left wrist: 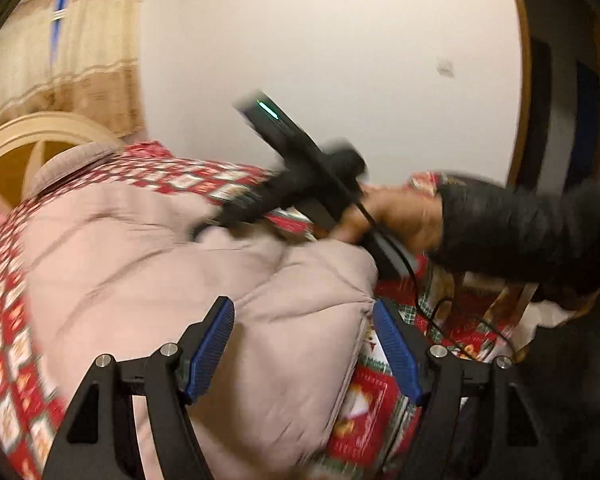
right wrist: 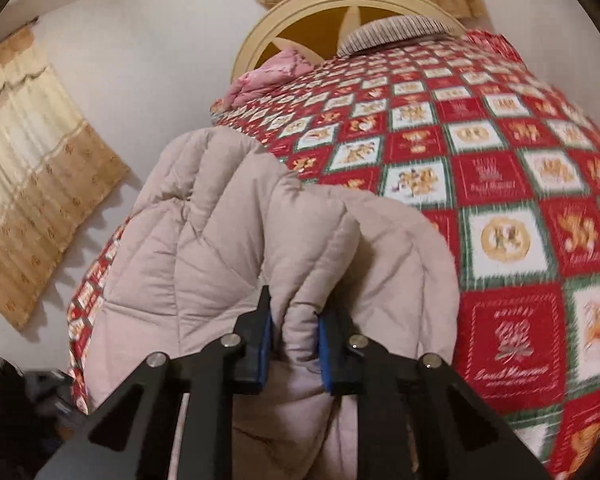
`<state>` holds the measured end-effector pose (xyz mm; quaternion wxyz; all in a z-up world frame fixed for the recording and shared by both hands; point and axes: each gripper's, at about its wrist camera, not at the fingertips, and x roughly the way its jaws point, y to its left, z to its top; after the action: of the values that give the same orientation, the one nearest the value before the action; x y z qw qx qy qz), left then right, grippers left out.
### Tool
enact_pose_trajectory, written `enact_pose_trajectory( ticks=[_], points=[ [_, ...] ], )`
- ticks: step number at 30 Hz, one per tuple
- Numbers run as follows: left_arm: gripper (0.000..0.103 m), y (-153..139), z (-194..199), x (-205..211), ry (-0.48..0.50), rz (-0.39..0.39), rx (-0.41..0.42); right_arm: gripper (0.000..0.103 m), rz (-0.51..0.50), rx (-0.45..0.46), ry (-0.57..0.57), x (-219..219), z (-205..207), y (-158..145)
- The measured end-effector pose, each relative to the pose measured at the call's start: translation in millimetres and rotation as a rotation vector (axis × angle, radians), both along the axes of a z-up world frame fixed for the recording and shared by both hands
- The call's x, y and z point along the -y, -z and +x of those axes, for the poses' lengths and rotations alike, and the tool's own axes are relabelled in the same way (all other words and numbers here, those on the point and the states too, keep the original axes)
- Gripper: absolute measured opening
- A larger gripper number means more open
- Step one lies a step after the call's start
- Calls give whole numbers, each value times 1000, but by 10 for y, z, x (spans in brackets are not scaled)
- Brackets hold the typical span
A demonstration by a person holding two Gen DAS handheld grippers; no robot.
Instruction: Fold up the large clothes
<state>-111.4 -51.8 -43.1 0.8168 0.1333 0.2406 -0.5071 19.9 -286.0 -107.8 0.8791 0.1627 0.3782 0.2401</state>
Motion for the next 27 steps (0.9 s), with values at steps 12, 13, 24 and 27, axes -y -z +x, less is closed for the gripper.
enact_pose_trajectory(
  ticks=[12,13,24,27],
  points=[
    [72,-55,1536,-438,-584,-228,-191,32,96,101,85,-121,-230,158],
    [72,128,1622,-318,-597,-214,-247,34,119,90,80,-89,-210,174],
    [77,301,1493,-66,-644,-88,-109,78,170,75,81,281,-263,-108],
    [77,314,1474,-135,-639,-133,-112,93,166,119,206,653,-428,-255]
  ],
)
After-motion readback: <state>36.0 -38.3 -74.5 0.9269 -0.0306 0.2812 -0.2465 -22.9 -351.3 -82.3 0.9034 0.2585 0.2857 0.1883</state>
